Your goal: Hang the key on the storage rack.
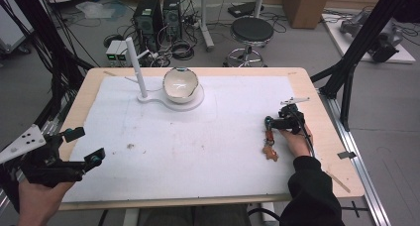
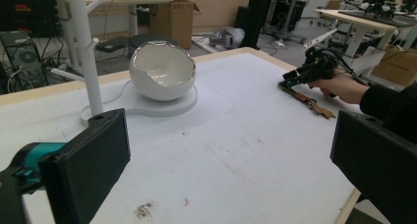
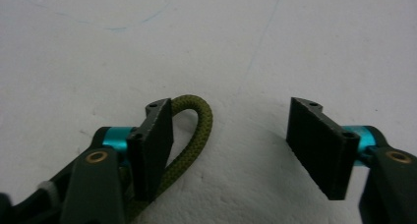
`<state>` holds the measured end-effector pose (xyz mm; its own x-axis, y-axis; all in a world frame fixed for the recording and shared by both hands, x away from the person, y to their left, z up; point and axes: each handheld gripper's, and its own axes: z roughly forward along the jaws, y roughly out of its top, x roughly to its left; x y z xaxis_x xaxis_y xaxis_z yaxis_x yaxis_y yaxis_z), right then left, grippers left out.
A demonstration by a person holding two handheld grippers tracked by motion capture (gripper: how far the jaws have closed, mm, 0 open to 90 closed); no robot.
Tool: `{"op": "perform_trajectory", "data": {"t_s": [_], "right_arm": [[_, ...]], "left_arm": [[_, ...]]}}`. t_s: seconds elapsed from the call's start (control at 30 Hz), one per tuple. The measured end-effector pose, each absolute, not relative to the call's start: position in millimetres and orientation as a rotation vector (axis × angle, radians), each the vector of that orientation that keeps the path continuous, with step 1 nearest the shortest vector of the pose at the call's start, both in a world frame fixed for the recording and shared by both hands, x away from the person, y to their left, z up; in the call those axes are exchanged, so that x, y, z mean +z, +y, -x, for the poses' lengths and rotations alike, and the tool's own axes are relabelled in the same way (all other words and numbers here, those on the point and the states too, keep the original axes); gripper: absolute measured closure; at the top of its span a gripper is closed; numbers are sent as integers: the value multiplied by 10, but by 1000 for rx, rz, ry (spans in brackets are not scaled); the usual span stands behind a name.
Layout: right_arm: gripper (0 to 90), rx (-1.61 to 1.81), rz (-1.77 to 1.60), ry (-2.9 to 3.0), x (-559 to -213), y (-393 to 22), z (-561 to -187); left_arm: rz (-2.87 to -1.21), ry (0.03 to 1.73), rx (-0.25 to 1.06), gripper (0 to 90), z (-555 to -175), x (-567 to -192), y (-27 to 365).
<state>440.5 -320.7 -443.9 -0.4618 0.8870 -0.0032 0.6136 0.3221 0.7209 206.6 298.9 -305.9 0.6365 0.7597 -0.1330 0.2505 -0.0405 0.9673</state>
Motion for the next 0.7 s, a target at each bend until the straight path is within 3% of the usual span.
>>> {"op": "perform_trajectory", "data": {"t_s": [0.23,0.5,0.7], "right_arm": [[542,942,-1291,2229,-4424,-3162,-4383],[805,967,-1246,2273,-4413,-3105,-4359],[824,960,-1237,2269,-4411,-3086,-4354]], "left_arm": [[-1594,867,509,19,-2068,-3059,3025],[-1593,868,509,19,-2069,-3063,3027],[-1597,873,507,19,-2079,-3075,3025]]}}
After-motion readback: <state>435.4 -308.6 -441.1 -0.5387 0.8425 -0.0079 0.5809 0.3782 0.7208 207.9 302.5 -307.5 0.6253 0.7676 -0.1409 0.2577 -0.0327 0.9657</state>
